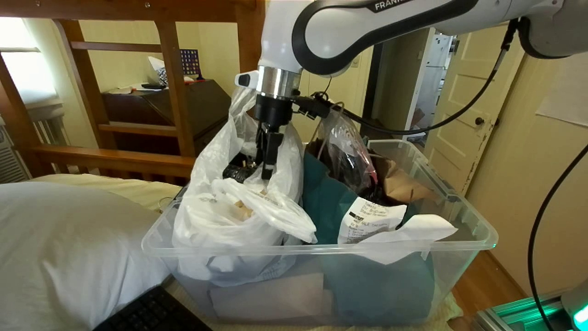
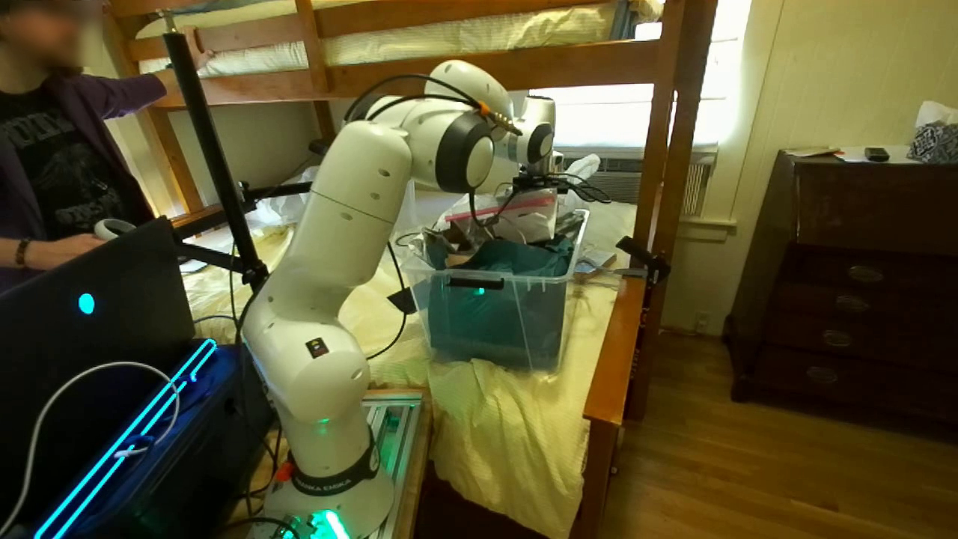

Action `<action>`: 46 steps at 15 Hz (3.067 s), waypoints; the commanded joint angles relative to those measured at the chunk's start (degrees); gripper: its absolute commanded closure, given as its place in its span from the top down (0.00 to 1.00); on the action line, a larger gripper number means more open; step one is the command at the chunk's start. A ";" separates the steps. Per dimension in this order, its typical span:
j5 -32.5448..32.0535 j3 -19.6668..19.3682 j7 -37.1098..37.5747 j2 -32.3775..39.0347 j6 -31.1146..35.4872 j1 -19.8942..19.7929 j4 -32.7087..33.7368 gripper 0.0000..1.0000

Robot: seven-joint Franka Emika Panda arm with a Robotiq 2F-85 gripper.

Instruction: Remove the circular object with tape from the plastic bag

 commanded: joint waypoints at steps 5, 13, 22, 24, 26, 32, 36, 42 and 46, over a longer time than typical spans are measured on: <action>-4.13 -3.04 6.76 -1.21 3.94 1.87 -0.60 1.00; -7.28 -4.98 11.49 -3.47 4.89 2.54 -3.22 1.00; -14.17 -8.85 20.75 -6.99 4.28 4.35 -6.70 1.00; -15.73 -9.53 22.46 -7.54 3.94 4.65 -7.07 1.00; -17.12 -10.11 24.03 -7.98 3.85 4.70 -7.30 1.00; -16.47 -9.30 23.96 -7.73 3.02 4.62 -5.80 1.00; -15.10 -8.18 23.77 -8.48 2.92 5.10 -4.89 1.00; -14.30 -5.86 24.40 -11.97 0.49 7.32 -4.76 1.00; -15.23 -5.12 25.91 -14.43 -3.19 9.73 -4.62 1.00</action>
